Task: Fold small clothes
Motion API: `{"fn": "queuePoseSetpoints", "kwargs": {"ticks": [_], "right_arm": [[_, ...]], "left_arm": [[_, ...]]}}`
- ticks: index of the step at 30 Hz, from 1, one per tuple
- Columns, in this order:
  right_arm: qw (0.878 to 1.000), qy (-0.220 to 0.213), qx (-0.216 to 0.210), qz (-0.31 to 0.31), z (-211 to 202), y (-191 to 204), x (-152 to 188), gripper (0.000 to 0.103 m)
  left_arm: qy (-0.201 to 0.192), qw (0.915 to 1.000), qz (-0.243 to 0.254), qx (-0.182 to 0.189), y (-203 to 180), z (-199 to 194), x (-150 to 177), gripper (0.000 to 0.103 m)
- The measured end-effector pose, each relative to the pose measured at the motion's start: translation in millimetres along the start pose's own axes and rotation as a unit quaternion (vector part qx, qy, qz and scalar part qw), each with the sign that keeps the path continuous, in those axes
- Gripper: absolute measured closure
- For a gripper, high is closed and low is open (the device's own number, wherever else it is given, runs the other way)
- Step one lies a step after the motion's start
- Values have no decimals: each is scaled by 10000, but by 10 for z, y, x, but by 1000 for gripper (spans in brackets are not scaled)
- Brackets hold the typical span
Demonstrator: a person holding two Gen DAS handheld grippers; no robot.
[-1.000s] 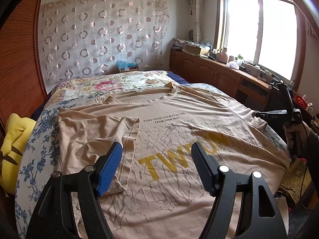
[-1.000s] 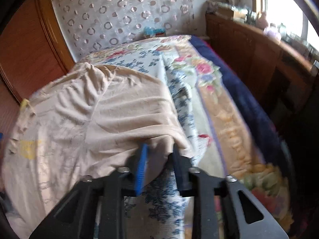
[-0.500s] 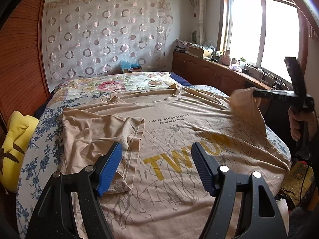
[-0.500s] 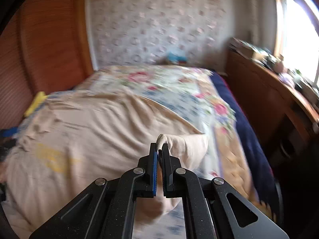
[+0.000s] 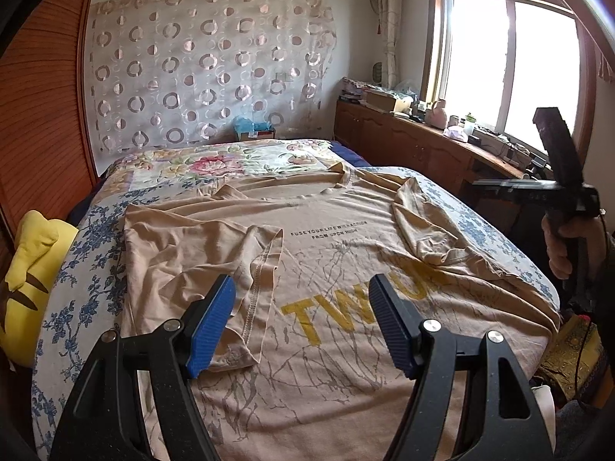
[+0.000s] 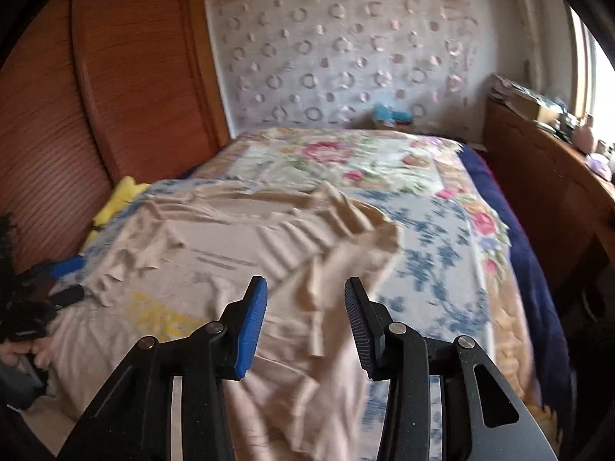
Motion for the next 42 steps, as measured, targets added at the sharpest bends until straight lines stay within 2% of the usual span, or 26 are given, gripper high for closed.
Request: {"fn": "queuePoseSetpoints", "kwargs": {"ticks": [4,7,11,12,14,15,18,22,29,33,35,36,37,39,42], "right_arm": [[9994,350,72,-36,207,-3,89,60],[9973,717,31,-140,459,92,202,67],[9944,996,265,-251,682,115,258,67],[9940,1025,291,-252,709,123,264,68],[9940,1009,265,-327,724,164,246,81],[9936,1044,223,-371,706,157,220,94],[9926,1012,179,-648,702,262,200,100],[9915,977,41,-859,755,439,138,101],[9914,861,-635,-752,947,872,-220,101],[9883,925,-1013,-668,1105,1148,-325,99],[9876,960,-1051,-657,1137,1196,-315,83],[9881,944,-1025,-644,1135,1180,-309,69],[9889,893,-999,-635,1114,1160,-304,64],[9911,796,-843,-659,1048,1079,-293,59],[9944,669,-463,-676,887,880,-224,59]], "left_arm": [[6,10000,29,3,-23,3,-7,30],[23,10000,24,0,-30,-2,-1,30],[19,10000,3,-4,-18,-14,1,30],[22,10000,3,-7,-18,-14,2,30],[29,10000,2,0,-14,-10,2,30],[33,10000,8,1,-18,-10,1,30],[33,10000,27,-3,-23,-17,1,30],[28,10000,-7,-27,-8,-15,7,30],[6,9999,-118,-97,96,-61,42,30],[21,9998,-156,-100,136,-62,67,30],[26,9998,-167,-88,146,-60,79,30],[26,9998,-169,-83,147,-61,83,30],[19,9998,-171,-75,145,-63,86,30],[11,9998,-168,-60,133,-69,86,30],[23,9999,-154,-42,111,-58,86,30]]}}
Point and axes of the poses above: each gripper's, at about its wrist camera, not at the fingertips, and z roughly the way its jaws point, y to its left, x to its underside, the point moved 2 cm from there along z, roughly the way its jaws point, and after that the axes turned 12 degrees about z, right-handed, at the moved point
